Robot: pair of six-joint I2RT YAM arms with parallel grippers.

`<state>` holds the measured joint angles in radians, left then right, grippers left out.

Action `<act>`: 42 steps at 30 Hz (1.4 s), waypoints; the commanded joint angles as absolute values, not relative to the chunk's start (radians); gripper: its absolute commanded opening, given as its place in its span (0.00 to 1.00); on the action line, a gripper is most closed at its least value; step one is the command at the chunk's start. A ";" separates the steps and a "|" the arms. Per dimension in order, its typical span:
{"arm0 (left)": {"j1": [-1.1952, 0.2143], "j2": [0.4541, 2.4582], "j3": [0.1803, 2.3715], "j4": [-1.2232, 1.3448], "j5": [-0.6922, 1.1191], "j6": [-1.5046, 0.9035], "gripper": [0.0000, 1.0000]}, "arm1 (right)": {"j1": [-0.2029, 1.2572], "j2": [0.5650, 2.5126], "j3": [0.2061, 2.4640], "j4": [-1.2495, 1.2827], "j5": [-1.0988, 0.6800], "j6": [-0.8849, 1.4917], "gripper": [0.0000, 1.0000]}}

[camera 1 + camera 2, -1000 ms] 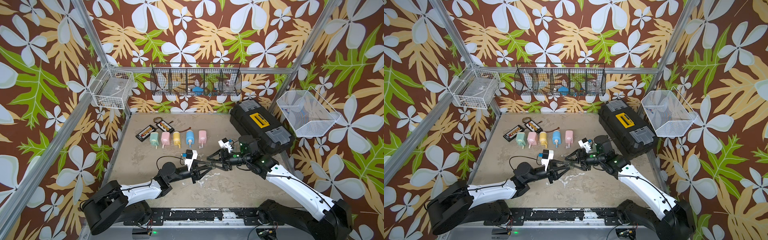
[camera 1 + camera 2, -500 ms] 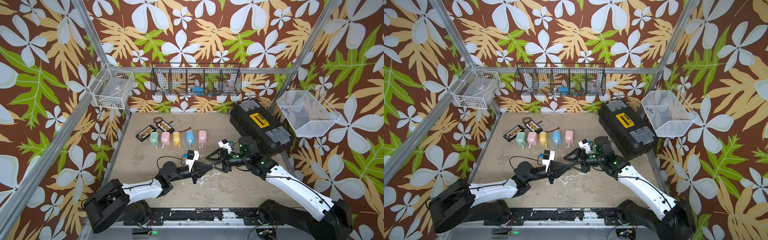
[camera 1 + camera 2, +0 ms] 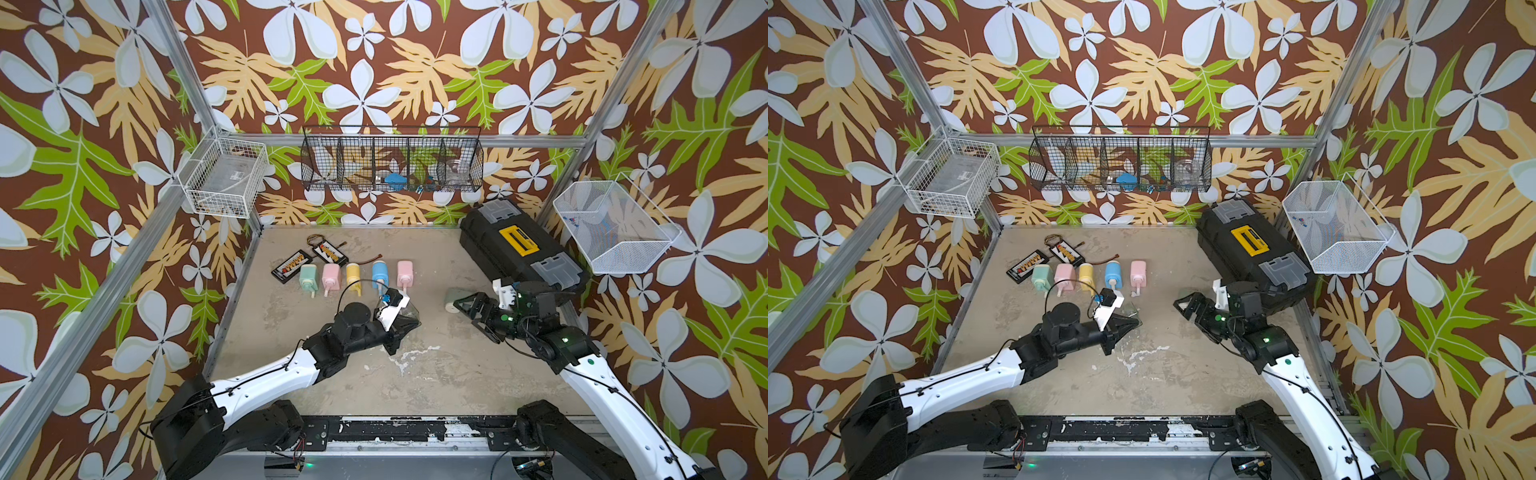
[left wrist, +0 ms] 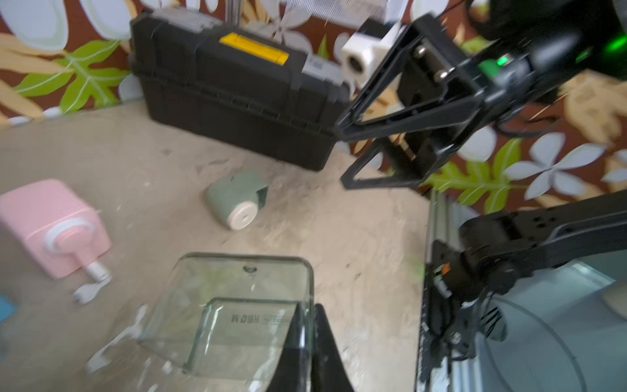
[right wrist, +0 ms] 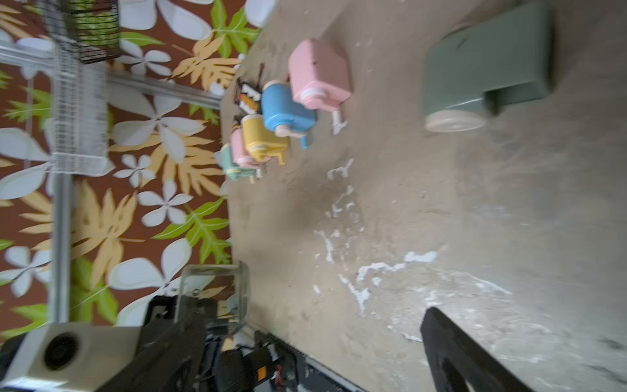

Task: Put the tray back into the pencil sharpener
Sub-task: Place the container at the center of the board.

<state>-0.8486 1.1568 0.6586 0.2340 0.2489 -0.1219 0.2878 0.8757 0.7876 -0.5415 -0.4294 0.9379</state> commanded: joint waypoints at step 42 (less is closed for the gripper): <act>-0.994 1.254 0.865 -0.362 -0.040 0.427 0.43 | 0.288 1.169 0.945 -0.678 0.039 0.320 0.88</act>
